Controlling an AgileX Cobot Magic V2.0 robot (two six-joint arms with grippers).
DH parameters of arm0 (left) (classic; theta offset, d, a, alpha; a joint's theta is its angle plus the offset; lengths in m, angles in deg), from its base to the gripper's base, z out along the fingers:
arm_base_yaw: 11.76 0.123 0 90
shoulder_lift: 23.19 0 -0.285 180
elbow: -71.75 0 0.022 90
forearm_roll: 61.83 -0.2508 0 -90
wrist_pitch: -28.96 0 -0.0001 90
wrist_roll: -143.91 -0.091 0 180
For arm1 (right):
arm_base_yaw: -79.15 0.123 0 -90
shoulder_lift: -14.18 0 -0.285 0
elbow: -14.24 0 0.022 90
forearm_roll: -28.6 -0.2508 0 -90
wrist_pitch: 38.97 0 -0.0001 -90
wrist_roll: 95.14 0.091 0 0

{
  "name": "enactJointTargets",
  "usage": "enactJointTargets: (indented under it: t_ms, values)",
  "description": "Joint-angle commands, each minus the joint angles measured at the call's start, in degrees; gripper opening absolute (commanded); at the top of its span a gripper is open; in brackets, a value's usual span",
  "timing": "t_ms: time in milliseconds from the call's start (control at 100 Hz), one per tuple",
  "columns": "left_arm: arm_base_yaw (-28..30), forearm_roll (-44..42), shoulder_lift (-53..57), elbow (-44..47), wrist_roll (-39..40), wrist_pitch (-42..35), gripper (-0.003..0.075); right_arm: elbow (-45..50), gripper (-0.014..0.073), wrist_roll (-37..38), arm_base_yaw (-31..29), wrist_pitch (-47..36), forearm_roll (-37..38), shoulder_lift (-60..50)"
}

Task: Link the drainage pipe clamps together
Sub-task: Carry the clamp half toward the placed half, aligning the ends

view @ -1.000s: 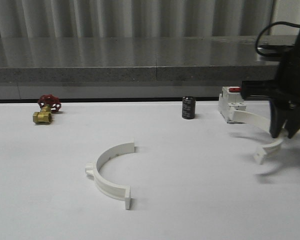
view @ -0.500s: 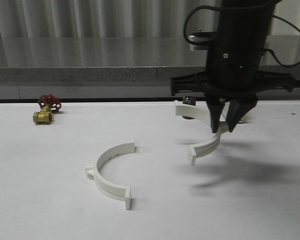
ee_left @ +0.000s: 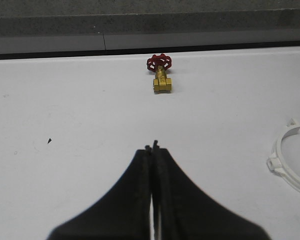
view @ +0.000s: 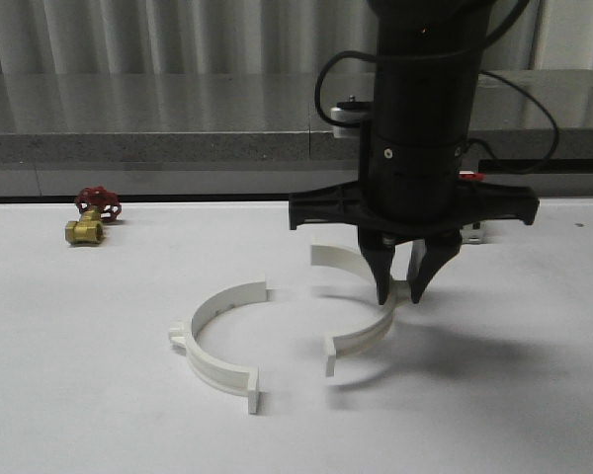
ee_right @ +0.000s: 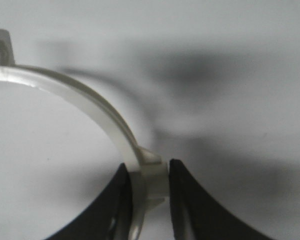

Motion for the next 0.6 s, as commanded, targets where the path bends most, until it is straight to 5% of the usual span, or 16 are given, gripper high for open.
enactJointTargets:
  t_ms: [0, 590]
  values:
    - [-0.07, 0.3, -0.29, -1.66, -0.3, -4.43, -0.002, -1.92, 0.0045, 1.0, 0.86, -1.15, 1.36, -1.96]
    - [-0.07, 0.3, -0.29, -1.66, -0.3, -4.43, -0.002, -5.54, 0.0045, 3.36, 3.53, -1.55, 1.24, 2.2]
